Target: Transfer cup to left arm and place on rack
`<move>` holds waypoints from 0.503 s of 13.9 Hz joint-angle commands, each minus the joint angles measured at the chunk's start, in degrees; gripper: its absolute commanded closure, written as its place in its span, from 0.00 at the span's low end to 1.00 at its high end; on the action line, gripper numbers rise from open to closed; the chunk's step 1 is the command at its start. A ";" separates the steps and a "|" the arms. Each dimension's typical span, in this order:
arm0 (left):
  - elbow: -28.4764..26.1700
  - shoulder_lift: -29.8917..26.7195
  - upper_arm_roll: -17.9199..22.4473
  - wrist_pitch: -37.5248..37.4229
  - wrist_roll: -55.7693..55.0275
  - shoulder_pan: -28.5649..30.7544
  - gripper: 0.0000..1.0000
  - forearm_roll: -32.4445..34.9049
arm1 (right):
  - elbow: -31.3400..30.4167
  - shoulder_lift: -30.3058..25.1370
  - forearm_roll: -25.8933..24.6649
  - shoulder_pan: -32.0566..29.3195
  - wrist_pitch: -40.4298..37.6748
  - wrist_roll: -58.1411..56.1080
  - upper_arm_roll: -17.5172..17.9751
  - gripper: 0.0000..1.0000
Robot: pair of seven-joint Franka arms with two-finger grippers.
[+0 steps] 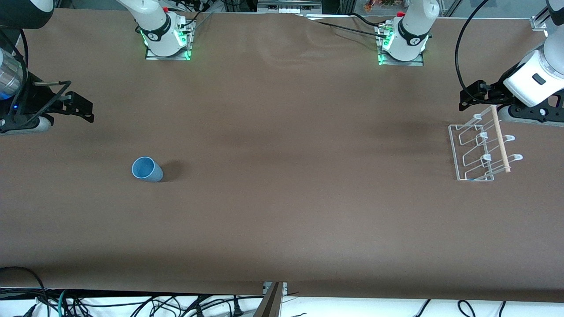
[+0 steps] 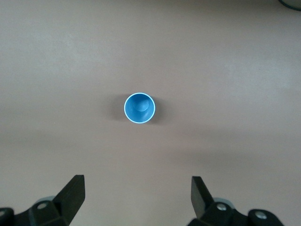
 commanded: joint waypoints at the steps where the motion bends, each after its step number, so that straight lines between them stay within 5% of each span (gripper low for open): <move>1: 1.08 0.25 -0.12 -1.00 0.16 0.48 0.00 -0.90 | 1.94 1.95 -1.70 -0.10 -0.96 -0.23 0.40 0.00; 7: 1.08 0.25 -0.21 -1.00 0.16 0.48 0.00 -0.90 | 1.77 8.63 -3.99 -1.07 1.31 -0.23 -0.03 0.00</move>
